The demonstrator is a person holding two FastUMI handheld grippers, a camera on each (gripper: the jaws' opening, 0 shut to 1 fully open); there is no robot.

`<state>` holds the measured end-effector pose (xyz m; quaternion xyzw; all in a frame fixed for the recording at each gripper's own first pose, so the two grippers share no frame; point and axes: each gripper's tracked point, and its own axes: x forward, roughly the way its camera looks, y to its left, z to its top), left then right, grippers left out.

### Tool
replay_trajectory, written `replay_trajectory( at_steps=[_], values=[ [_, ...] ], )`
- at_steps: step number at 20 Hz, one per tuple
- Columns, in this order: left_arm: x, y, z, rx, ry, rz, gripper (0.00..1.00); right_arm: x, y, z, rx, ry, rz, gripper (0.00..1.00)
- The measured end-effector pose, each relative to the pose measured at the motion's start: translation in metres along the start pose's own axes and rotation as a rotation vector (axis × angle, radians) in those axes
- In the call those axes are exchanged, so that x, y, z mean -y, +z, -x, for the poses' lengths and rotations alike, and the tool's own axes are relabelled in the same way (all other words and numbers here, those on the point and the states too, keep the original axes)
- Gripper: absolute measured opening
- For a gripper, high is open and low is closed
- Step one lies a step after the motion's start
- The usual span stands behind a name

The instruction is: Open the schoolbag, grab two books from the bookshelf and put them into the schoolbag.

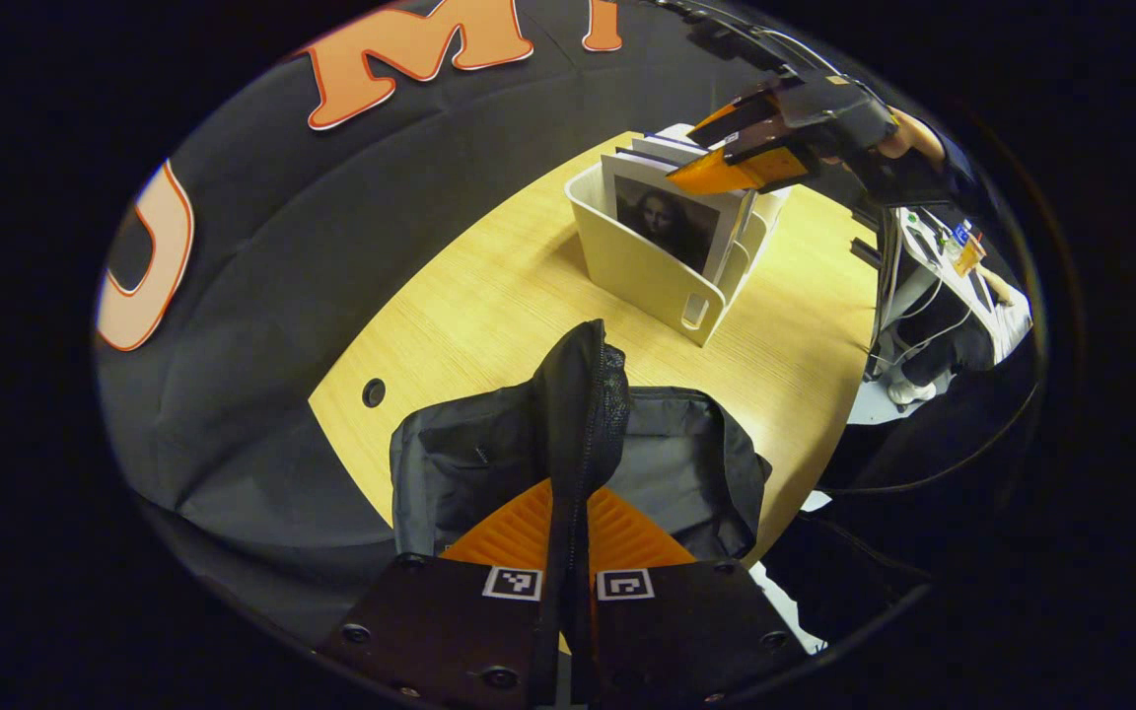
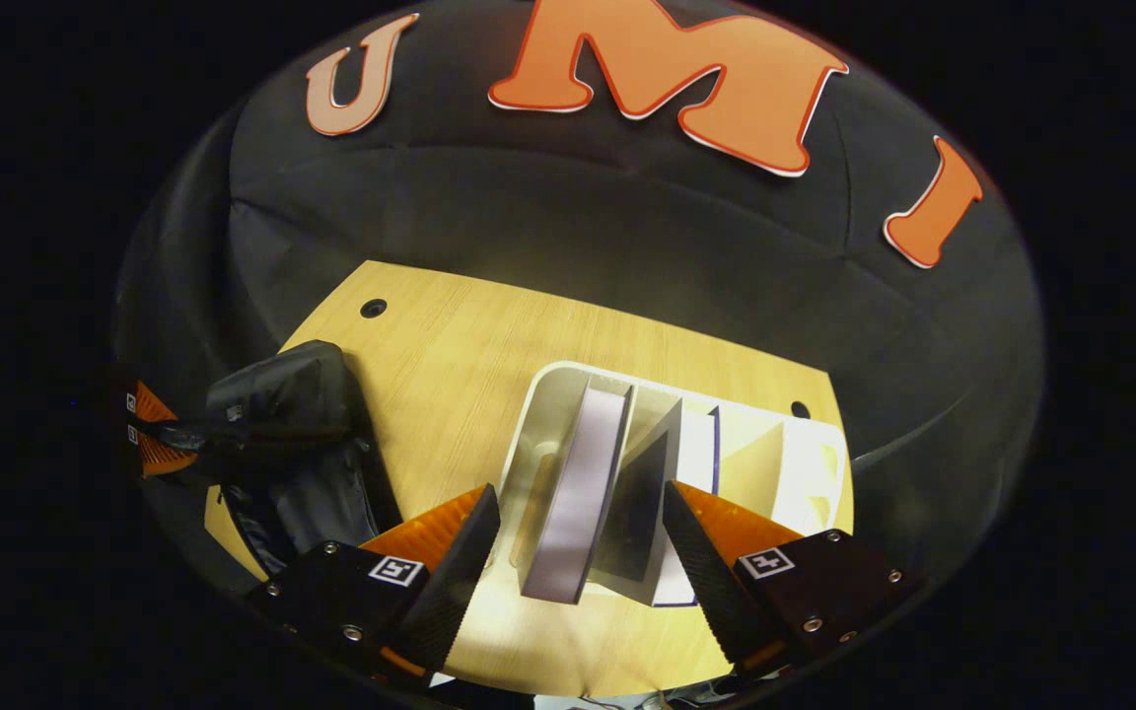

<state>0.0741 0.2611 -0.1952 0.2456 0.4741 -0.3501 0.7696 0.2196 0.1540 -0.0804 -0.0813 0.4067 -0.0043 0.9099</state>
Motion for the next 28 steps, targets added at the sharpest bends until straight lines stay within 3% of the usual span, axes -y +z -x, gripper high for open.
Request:
replay_trajectory(
  at_steps=[1,2,5,12,14,20,28],
  values=[
    [-0.001,-0.001,0.002,-0.006,-0.006,-0.014,0.06,0.0,0.0,-0.004,-0.027,0.004,-0.003,0.9],
    [-0.003,-0.001,0.004,-0.01,-0.007,-0.029,0.07,0.002,-0.001,-0.009,-0.054,-0.005,-0.004,0.98],
    [-0.003,0.002,0.002,-0.017,-0.015,-0.055,0.06,0.0,-0.002,-0.026,-0.142,-0.009,-0.026,0.91],
    [-0.007,0.001,-0.011,-0.037,-0.026,-0.052,0.07,-0.009,-0.019,-0.064,-0.382,0.004,-0.149,0.46],
    [-0.006,0.001,-0.014,-0.042,-0.032,-0.047,0.06,-0.009,-0.02,-0.062,-0.431,0.017,-0.185,0.41],
    [-0.005,0.001,-0.024,-0.052,-0.043,-0.039,0.06,-0.004,-0.025,-0.047,-0.429,0.027,-0.256,0.37],
    [0.008,-0.004,-0.037,-0.064,-0.058,-0.042,0.06,-0.014,-0.065,0.015,-0.363,0.099,-0.283,0.37]
  ],
)
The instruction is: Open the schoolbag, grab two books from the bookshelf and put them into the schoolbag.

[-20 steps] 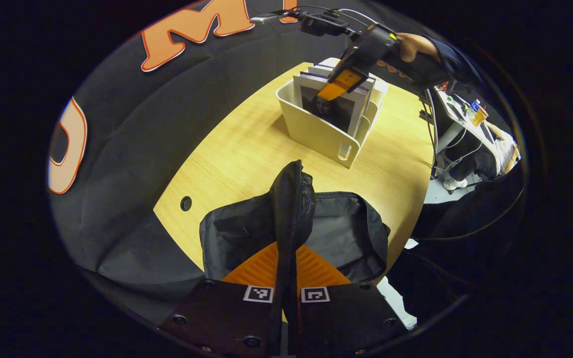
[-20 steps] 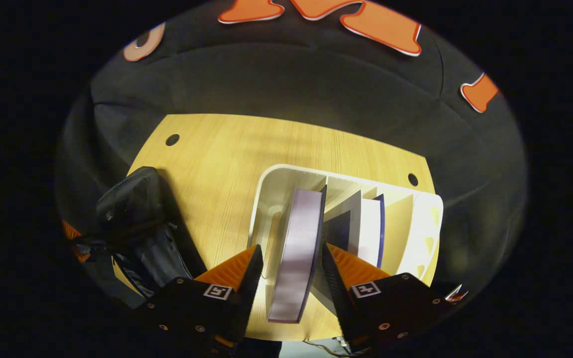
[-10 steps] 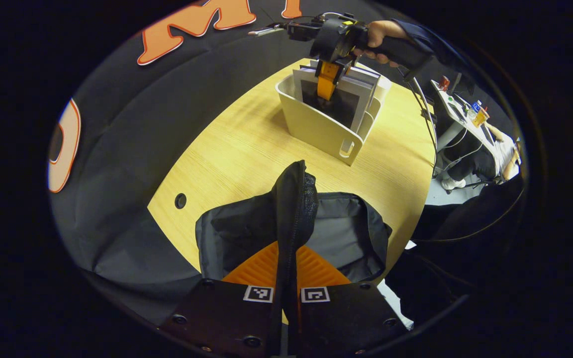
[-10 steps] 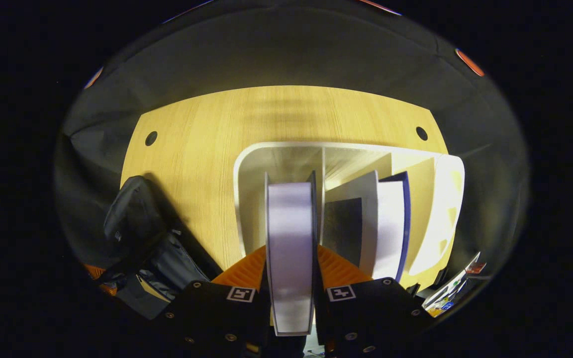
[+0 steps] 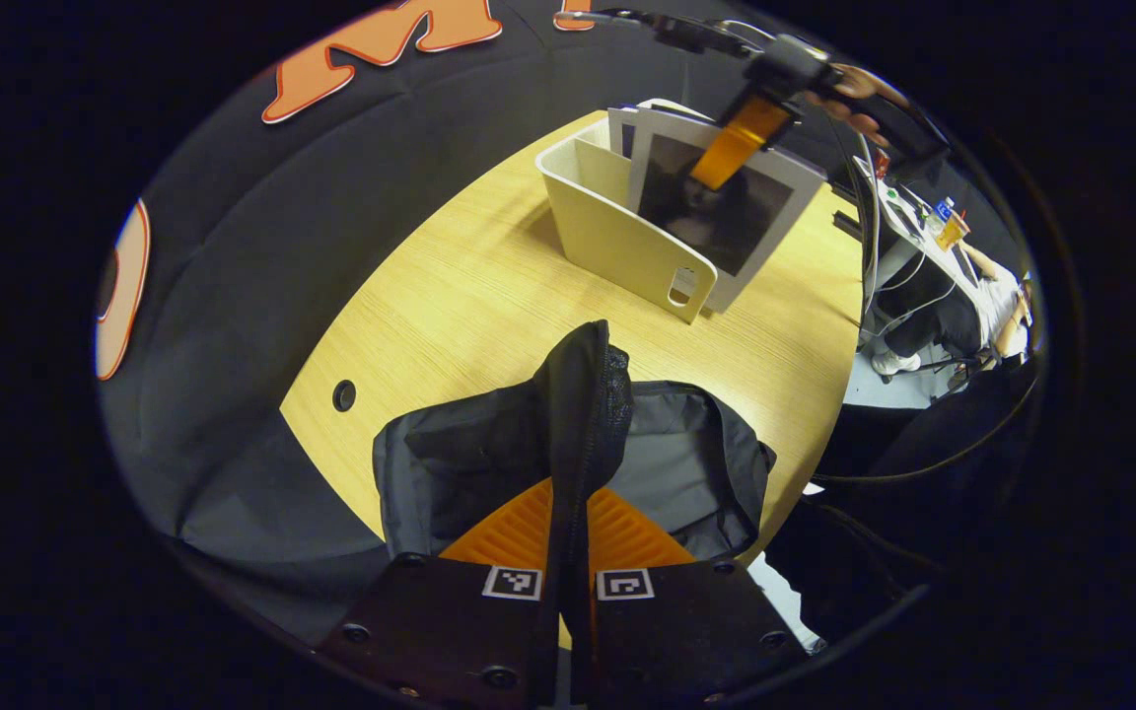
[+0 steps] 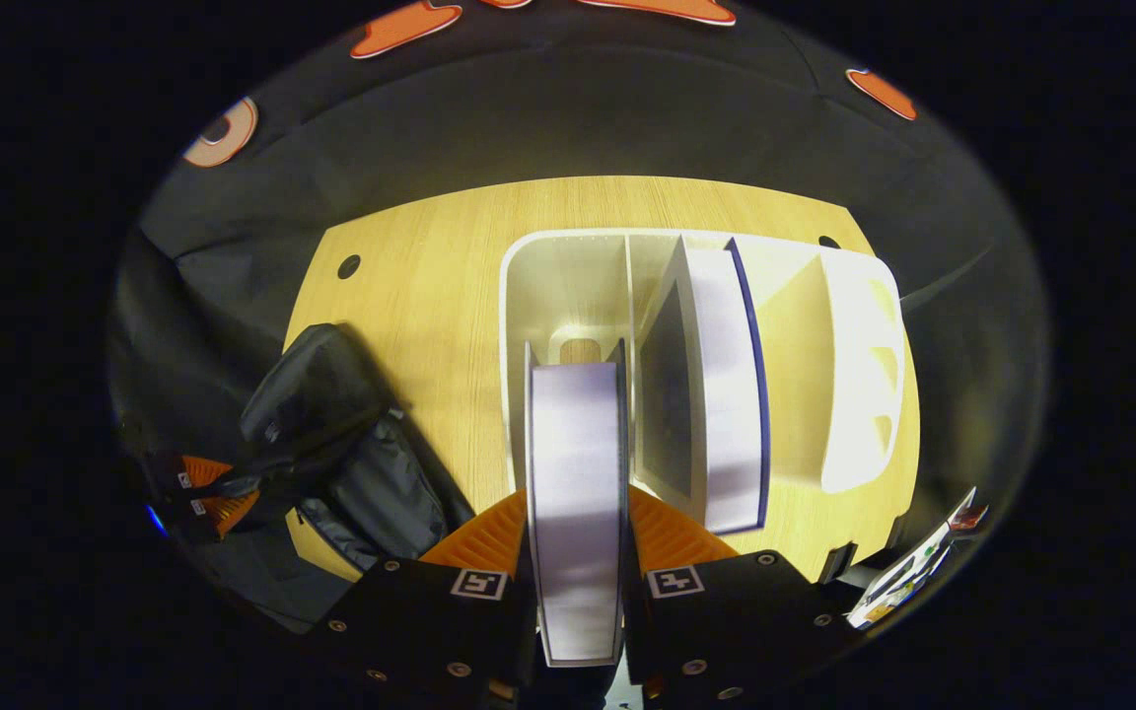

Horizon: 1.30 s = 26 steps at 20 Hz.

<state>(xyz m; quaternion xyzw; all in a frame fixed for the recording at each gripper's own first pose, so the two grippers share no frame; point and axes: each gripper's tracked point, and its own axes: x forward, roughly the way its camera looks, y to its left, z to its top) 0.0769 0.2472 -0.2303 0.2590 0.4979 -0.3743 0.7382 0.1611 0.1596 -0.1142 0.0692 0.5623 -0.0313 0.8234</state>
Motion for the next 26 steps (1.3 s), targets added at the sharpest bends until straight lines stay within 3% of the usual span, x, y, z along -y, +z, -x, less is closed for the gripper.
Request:
replay_trajectory(
  at_steps=[5,12,15,20,26],
  values=[
    [0.01,-0.004,-0.008,-0.011,-0.022,-0.01,0.06,0.003,-0.049,0.019,0.034,0.068,-0.045,0.37],
    [0.015,-0.007,-0.007,-0.006,-0.027,-0.005,0.06,0.027,-0.114,0.039,0.054,0.144,-0.203,0.35],
    [0.017,-0.009,-0.005,0.0,-0.028,0.006,0.06,0.02,-0.131,0.051,0.096,0.217,-0.268,0.35],
    [0.024,-0.01,-0.004,0.02,-0.043,0.039,0.06,-0.008,-0.144,0.059,0.148,0.407,-0.402,0.34],
    [0.029,-0.004,0.003,0.053,-0.04,0.07,0.06,-0.043,-0.142,0.053,0.18,0.558,-0.455,0.34]
  ],
)
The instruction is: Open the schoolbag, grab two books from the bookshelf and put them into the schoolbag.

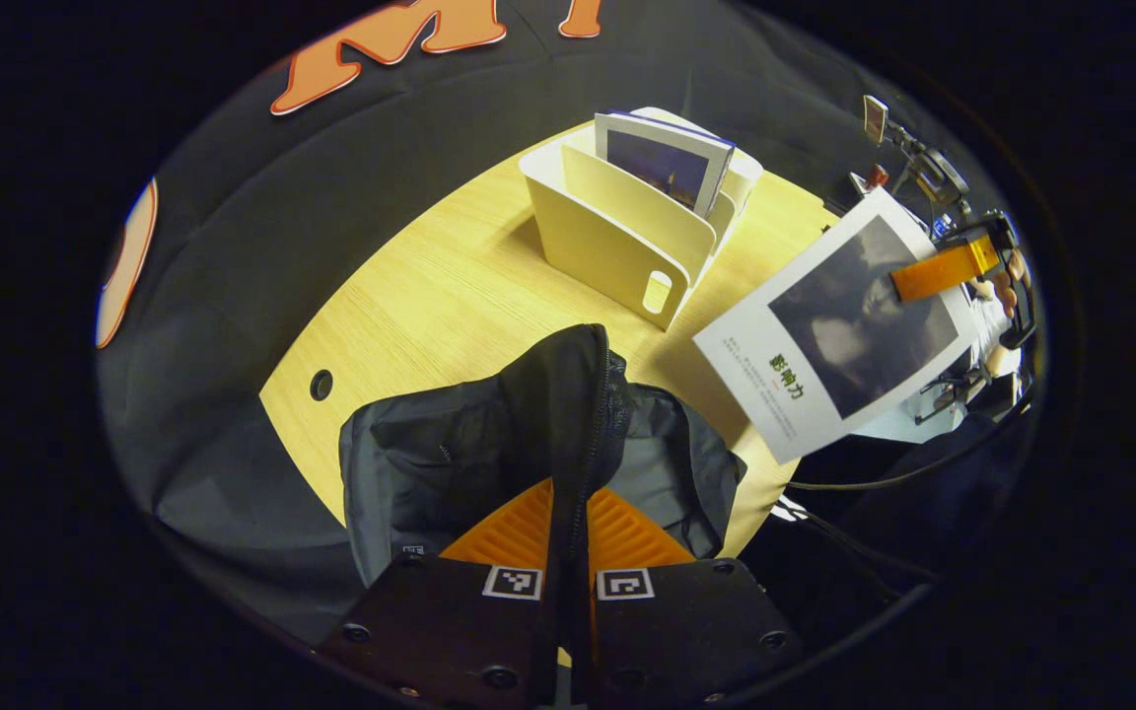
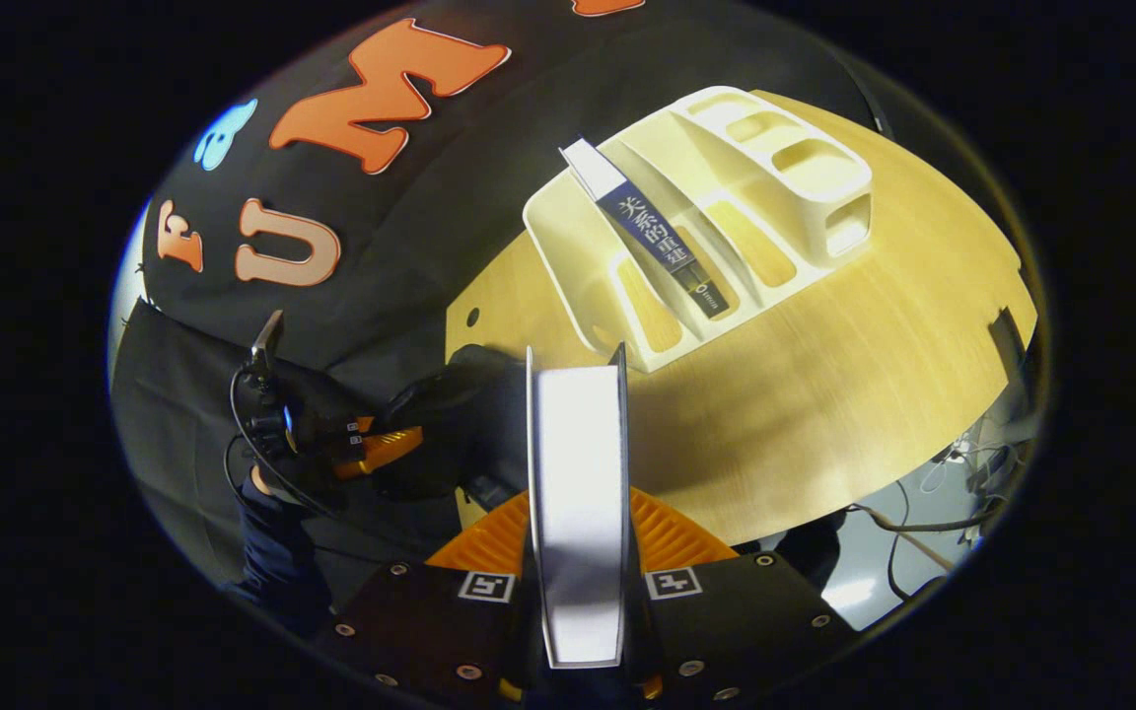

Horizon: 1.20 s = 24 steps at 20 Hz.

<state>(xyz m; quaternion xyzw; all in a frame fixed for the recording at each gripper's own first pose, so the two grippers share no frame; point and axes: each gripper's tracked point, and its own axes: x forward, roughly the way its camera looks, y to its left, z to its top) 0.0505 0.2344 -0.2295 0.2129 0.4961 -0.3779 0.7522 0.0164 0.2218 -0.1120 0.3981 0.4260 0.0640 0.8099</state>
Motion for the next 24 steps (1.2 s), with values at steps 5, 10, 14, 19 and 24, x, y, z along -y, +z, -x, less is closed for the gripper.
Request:
replay_trajectory(
  at_steps=[5,10,14,19,24],
  values=[
    [-0.003,0.004,0.005,0.046,-0.003,0.073,0.06,-0.032,0.001,-0.023,0.024,0.136,-0.024,0.33],
    [-0.004,0.01,0.008,0.081,-0.014,0.151,0.06,-0.055,-0.002,-0.064,0.028,0.213,-0.094,0.33],
    [-0.004,0.019,0.01,0.107,-0.008,0.186,0.06,-0.06,0.001,-0.104,0.033,0.224,-0.163,0.33],
    [0.002,0.023,0.008,0.131,-0.025,0.204,0.06,-0.072,-0.015,-0.156,0.005,0.253,-0.259,0.33],
    [0.003,0.03,0.006,0.16,-0.031,0.226,0.06,-0.091,-0.02,-0.203,0.044,0.276,-0.29,0.33]
  ],
)
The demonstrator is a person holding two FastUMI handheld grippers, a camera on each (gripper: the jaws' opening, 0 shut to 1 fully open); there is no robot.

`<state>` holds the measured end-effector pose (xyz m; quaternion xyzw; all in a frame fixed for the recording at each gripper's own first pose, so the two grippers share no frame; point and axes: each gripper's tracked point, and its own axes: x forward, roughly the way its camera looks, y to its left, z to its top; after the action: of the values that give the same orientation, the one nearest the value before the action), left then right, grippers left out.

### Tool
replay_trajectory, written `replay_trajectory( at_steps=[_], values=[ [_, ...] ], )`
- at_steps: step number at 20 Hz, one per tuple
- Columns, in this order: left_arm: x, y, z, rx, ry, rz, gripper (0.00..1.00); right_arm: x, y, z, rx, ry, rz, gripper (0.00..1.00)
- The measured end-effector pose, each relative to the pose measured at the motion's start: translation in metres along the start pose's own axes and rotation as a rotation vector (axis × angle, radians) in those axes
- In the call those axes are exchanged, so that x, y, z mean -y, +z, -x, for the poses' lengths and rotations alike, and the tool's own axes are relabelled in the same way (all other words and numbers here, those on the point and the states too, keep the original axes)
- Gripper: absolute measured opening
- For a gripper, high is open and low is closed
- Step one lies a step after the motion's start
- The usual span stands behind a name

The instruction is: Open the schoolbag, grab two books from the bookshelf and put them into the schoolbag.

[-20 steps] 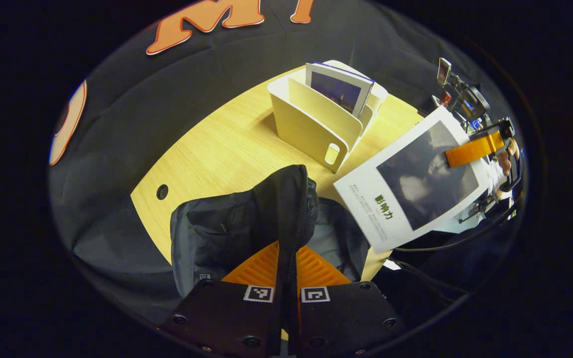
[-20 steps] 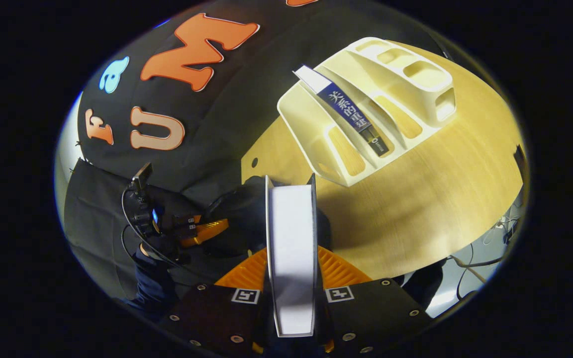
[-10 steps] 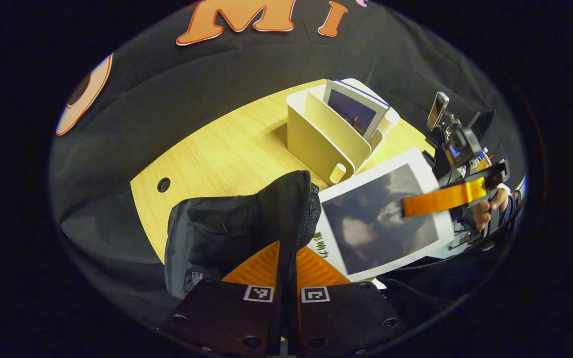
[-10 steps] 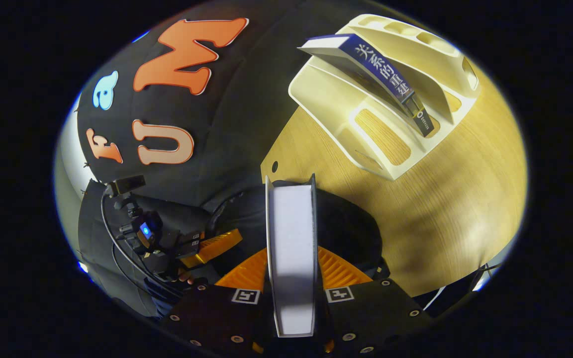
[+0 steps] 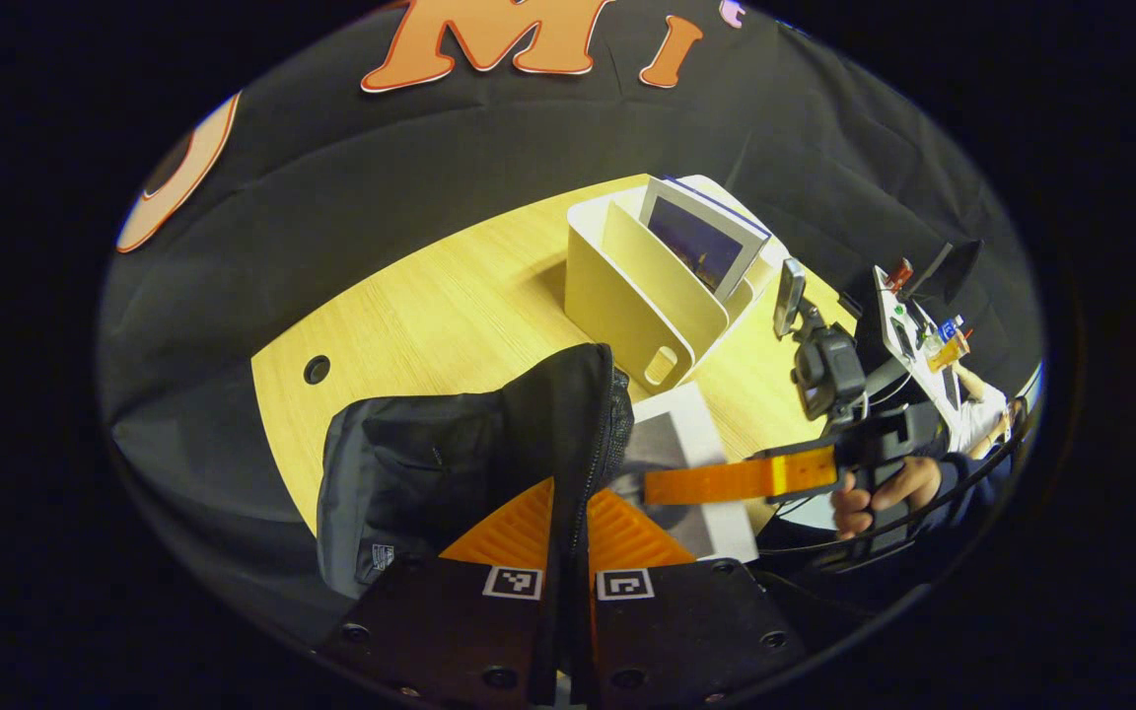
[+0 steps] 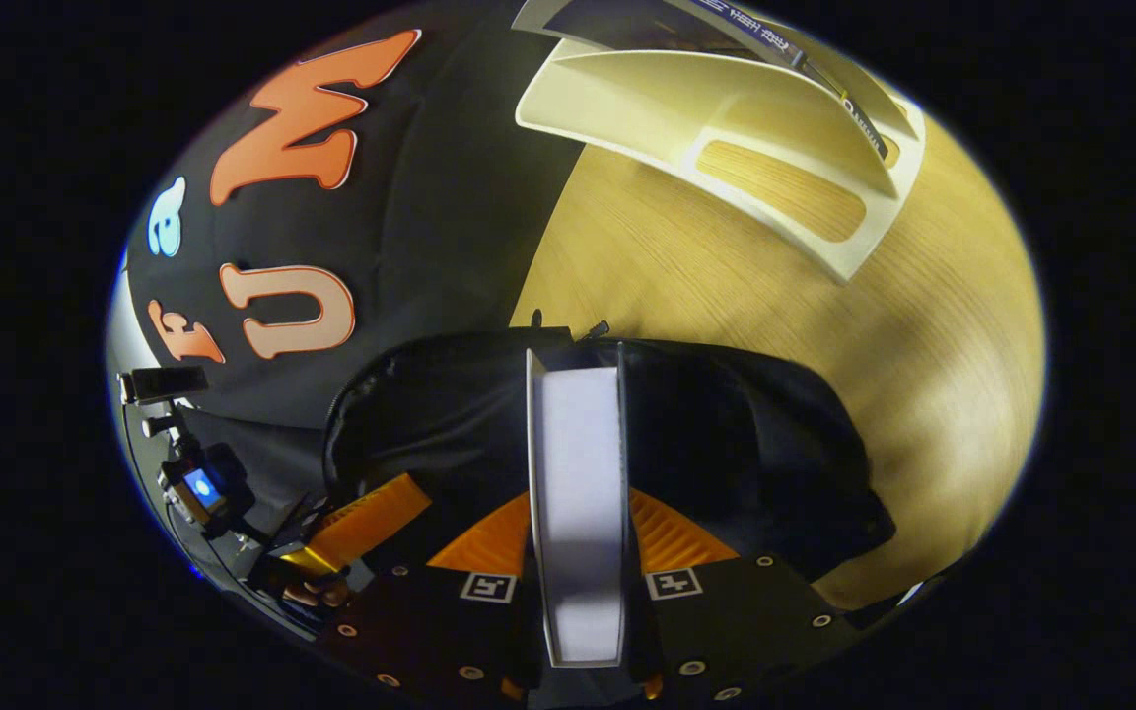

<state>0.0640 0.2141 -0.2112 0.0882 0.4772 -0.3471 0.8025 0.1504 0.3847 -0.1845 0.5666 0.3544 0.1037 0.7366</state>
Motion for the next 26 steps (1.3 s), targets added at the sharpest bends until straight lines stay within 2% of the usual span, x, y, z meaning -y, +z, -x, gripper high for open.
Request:
replay_trajectory(
  at_steps=[2,3,4,8,11,15,19,20,22,24,26],
  values=[
    [0.0,0.001,-0.001,0.01,-0.003,0.005,0.06,-0.001,-0.004,-0.019,0.011,0.009,-0.018,0.33],
    [0.002,0.001,-0.003,0.01,-0.007,0.006,0.06,0.0,-0.008,-0.026,0.013,0.01,-0.019,0.24],
    [0.003,-0.001,-0.001,0.011,-0.011,0.008,0.06,0.001,-0.009,-0.036,0.018,0.006,-0.01,0.33],
    [0.007,-0.001,-0.001,0.014,-0.025,0.004,0.06,-0.002,-0.015,-0.06,0.004,-0.014,0.008,0.35],
    [0.002,-0.002,-0.002,0.017,-0.025,0.01,0.06,0.009,-0.021,-0.055,-0.04,-0.089,0.041,0.39],
    [-0.001,-0.003,-0.005,0.015,-0.018,0.007,0.06,0.02,-0.029,-0.044,-0.098,-0.162,0.119,0.49],
    [0.001,-0.007,-0.009,0.016,-0.005,0.009,0.06,0.027,-0.027,-0.019,-0.15,-0.219,0.225,0.65],
    [0.001,-0.007,-0.011,0.014,-0.001,0.011,0.06,0.03,-0.024,-0.011,-0.156,-0.242,0.254,0.73],
    [0.003,-0.009,-0.012,0.012,0.002,0.017,0.06,0.037,-0.013,0.006,-0.148,-0.274,0.323,0.82],
    [0.002,-0.012,-0.014,0.007,0.014,0.016,0.06,0.044,0.003,0.021,-0.139,-0.31,0.383,0.89],
    [0.005,-0.014,-0.016,0.006,0.015,0.026,0.06,0.049,0.02,0.044,-0.131,-0.348,0.432,0.91]
  ],
)
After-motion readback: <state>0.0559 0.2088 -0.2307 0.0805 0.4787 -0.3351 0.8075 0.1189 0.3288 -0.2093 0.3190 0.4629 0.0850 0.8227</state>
